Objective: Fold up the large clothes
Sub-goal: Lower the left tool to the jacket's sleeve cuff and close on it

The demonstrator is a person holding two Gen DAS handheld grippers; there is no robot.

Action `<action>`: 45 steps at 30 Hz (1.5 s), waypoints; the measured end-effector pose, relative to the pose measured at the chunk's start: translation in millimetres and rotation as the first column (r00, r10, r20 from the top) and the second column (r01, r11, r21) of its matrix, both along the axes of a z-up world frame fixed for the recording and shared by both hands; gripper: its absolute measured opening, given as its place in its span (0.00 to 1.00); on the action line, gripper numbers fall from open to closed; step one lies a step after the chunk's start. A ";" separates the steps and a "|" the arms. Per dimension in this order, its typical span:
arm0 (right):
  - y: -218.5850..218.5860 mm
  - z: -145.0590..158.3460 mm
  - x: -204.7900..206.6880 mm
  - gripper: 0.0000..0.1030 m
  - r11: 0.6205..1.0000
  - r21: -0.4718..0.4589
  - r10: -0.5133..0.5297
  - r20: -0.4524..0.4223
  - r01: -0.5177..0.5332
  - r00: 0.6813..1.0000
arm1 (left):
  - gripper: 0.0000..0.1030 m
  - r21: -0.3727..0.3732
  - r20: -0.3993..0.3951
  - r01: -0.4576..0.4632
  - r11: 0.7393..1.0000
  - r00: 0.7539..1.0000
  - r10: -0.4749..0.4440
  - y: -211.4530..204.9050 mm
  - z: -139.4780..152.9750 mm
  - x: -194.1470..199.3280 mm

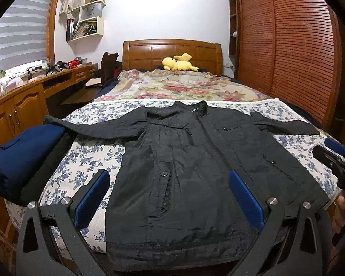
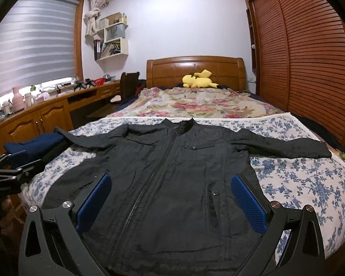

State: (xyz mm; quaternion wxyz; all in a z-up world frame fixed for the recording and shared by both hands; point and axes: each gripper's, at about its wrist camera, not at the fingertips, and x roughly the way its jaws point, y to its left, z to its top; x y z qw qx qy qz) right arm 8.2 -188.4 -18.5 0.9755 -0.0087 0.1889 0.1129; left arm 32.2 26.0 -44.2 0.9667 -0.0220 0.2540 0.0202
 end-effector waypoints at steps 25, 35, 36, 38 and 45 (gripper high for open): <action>51.8 -29.7 164.2 1.00 0.965 0.011 0.263 -0.110 -0.263 0.959 | 1.00 0.013 -0.123 -0.117 0.993 0.985 0.118 64.1 -45.6 65.3; 49.4 -50.8 205.5 1.00 0.942 0.010 0.330 -0.203 -0.335 0.922 | 1.00 0.034 -0.171 -0.171 0.985 0.970 0.174 112.9 -52.6 105.6; 47.3 -55.8 206.7 1.00 0.940 0.014 0.334 -0.220 -0.340 0.916 | 1.00 0.028 -0.177 -0.169 0.985 0.969 0.171 117.6 -52.8 109.8; 41.7 -58.6 210.2 1.00 0.940 0.019 0.335 -0.241 -0.340 0.911 | 1.00 0.015 -0.187 -0.164 0.986 0.968 0.164 128.4 -54.0 119.5; 29.2 -54.2 213.4 1.00 0.939 0.036 0.340 -0.244 -0.342 0.908 | 1.00 0.000 -0.238 -0.170 0.985 0.957 0.165 164.2 -64.7 165.9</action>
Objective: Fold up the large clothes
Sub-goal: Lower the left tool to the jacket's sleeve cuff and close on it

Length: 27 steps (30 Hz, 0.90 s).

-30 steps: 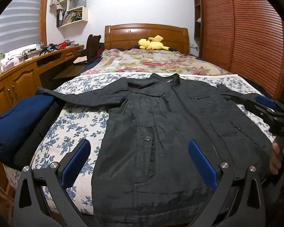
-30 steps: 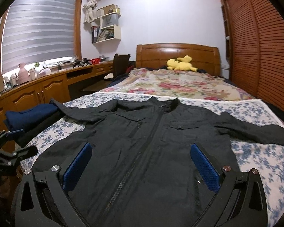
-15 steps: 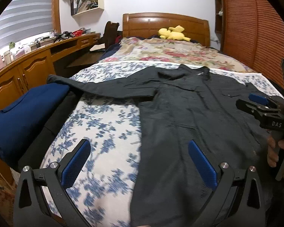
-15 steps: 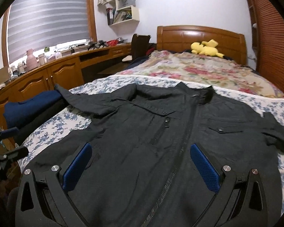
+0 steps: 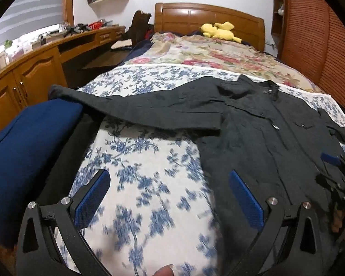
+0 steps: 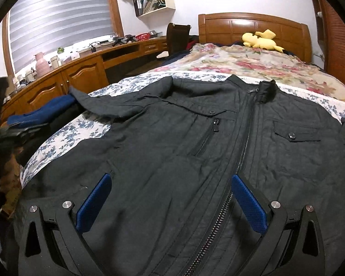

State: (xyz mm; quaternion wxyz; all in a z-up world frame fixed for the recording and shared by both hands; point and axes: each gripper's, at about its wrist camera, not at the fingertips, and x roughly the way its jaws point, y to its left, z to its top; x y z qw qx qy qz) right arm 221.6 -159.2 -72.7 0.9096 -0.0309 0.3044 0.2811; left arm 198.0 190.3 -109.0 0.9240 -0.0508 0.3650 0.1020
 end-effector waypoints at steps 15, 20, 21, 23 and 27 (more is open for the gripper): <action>25.1 -3.8 -5.6 1.00 0.999 -0.033 -0.025 0.064 0.027 0.998 | 0.88 -0.030 -0.068 -0.053 0.998 0.996 0.051 73.6 -25.6 105.4; 25.2 -4.5 -7.1 1.00 0.999 -0.034 -0.019 0.071 0.022 0.997 | 0.73 -0.097 -0.091 -0.102 0.990 0.991 0.093 97.2 -38.8 120.5; 25.3 -4.4 -7.6 1.00 0.999 -0.032 -0.019 0.073 0.021 0.997 | 0.72 -0.100 -0.094 -0.106 0.989 0.991 0.097 99.3 -40.9 122.3; 26.2 -6.0 -6.7 1.00 0.999 -0.033 -0.016 0.070 0.018 0.997 | 0.69 -0.113 -0.102 -0.113 0.987 0.990 0.102 103.2 -44.0 126.5; 24.2 -6.4 -5.7 1.00 0.999 -0.033 -0.013 0.069 0.015 0.998 | 0.50 -0.128 -0.111 -0.130 0.983 0.987 0.116 106.3 -45.4 133.9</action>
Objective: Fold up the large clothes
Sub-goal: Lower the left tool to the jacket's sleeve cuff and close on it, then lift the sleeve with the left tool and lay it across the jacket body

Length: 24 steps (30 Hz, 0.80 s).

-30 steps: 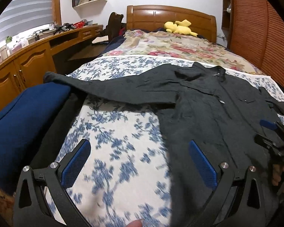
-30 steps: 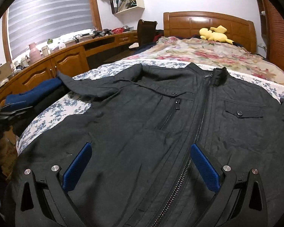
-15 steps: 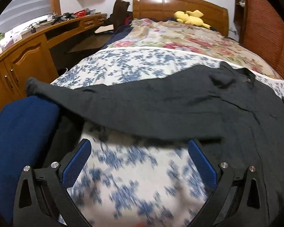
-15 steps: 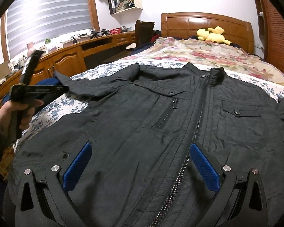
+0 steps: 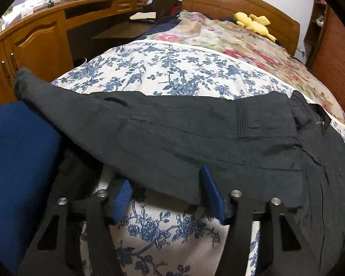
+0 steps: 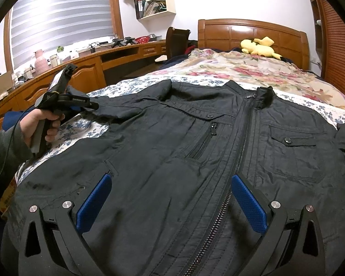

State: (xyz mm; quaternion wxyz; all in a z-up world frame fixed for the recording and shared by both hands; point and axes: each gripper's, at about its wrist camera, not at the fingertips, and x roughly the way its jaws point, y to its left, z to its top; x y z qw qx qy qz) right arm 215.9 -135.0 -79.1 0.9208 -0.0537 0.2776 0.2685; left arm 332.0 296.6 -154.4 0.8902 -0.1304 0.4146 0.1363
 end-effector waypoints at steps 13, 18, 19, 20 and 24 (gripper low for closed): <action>-1.9 -2.0 2.7 1.00 1.000 0.016 0.012 0.004 -0.012 1.000 | 0.04 0.183 0.033 0.045 0.982 0.998 -0.051 -60.6 70.8 -0.8; -4.8 -3.6 2.6 1.00 0.999 0.031 0.014 0.007 -0.014 1.000 | 0.04 0.202 0.069 0.125 0.971 0.988 -0.141 -111.4 104.2 -5.2; -5.0 -4.1 2.8 1.00 0.999 0.034 0.014 0.006 -0.014 1.000 | 0.04 0.204 0.078 0.146 0.968 0.983 -0.164 -122.3 109.3 -7.8; -4.9 -4.7 3.1 1.00 0.999 0.035 0.014 0.005 -0.014 1.000 | 0.04 0.201 0.085 0.165 0.966 0.979 -0.185 -132.7 113.2 -11.2; -4.2 -5.5 3.9 1.00 0.999 0.035 0.013 0.006 -0.014 1.000 | 0.04 0.190 0.066 0.223 0.956 0.969 -0.239 -157.9 111.4 -22.5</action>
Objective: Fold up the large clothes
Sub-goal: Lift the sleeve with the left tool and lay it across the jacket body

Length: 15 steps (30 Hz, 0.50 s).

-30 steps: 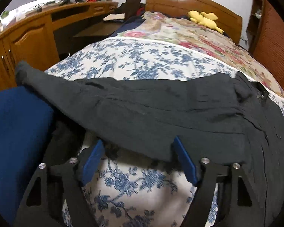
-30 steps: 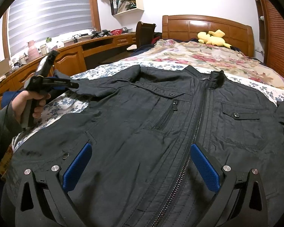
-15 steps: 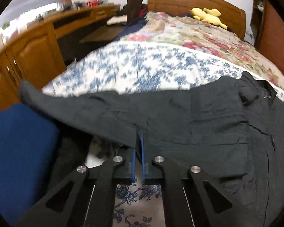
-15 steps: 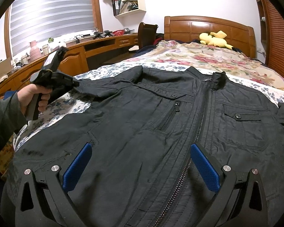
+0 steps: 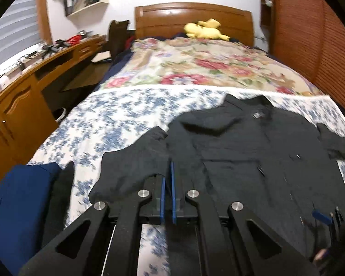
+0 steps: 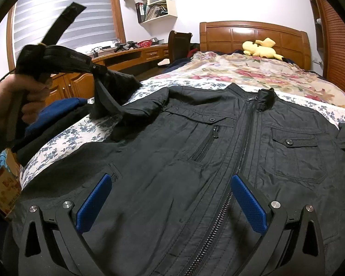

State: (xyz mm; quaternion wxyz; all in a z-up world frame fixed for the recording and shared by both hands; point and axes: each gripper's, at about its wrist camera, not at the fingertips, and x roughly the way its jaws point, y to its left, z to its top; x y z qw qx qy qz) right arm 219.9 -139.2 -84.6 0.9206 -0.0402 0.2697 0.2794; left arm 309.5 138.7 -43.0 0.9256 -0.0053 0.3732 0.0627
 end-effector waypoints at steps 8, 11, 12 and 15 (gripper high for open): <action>0.8 -1.0 0.0 1.00 1.000 -0.001 0.000 -0.001 0.000 1.000 | 0.05 0.007 -0.041 0.047 0.999 0.998 -0.047 -11.0 -10.5 -24.9; 0.3 -0.5 -0.3 1.00 1.000 -0.001 0.000 -0.001 0.000 1.000 | 0.30 -0.003 -0.015 0.041 0.999 0.999 -0.041 -2.0 -3.0 -36.6; 0.7 -0.9 0.0 1.00 1.000 -0.003 0.000 -0.001 0.000 1.000 | 0.43 -0.007 0.004 0.037 0.999 0.999 -0.037 0.0 0.2 -39.9; 2.1 -1.1 0.0 1.00 1.000 -0.007 -0.001 -0.002 0.001 1.000 | 0.70 -0.020 0.043 0.016 1.000 0.999 -0.015 15.2 6.6 -47.0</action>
